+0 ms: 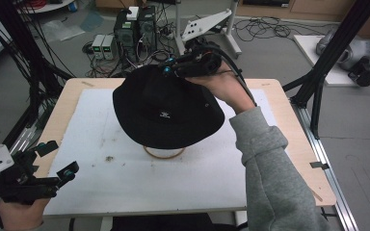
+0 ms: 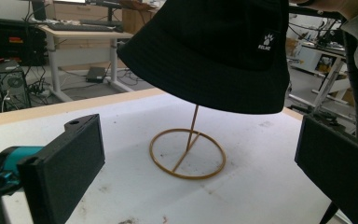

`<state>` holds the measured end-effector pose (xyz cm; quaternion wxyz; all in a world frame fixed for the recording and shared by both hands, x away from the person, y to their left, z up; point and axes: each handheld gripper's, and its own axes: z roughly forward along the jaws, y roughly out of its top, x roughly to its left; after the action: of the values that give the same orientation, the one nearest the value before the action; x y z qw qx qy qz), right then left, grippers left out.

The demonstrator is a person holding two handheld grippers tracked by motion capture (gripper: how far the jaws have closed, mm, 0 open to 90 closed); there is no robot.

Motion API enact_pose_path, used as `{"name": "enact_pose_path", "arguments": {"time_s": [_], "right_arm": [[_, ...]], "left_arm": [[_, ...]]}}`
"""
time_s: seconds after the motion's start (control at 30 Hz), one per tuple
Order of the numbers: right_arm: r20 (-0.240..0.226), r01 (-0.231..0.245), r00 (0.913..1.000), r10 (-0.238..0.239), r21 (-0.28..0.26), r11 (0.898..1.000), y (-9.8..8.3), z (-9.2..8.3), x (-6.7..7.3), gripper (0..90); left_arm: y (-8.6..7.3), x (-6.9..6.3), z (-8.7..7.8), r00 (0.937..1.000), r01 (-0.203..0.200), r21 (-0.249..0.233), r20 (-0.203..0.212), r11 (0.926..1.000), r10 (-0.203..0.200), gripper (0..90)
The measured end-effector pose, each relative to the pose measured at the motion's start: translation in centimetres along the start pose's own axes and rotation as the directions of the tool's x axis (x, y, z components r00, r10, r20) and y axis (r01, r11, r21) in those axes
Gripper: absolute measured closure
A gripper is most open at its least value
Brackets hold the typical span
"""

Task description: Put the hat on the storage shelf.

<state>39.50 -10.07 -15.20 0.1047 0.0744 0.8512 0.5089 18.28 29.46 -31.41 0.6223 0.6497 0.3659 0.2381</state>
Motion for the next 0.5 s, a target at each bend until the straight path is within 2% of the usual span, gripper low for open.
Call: {"name": "enact_pose_path", "arguments": {"time_s": [0.23, 0.5], "right_arm": [[0.013, -0.002, 0.9999, 0.002, 0.021, 1.0, -0.6, 0.7, -0.1, 88.0], [0.022, -0.035, 0.9992, 0.035, 0.038, 0.999, -1.9, 1.4, -0.3, 87.9]], "left_arm": [[0.0, -0.1, 0.1, 1.0, -0.001, 0.002, 0.003, 1.0, 0.001, 1.7], [-0.1, 0.0, 0.2, 1.0, 0.0, 0.006, 0.003, 1.0, 0.0, 1.7]]}}
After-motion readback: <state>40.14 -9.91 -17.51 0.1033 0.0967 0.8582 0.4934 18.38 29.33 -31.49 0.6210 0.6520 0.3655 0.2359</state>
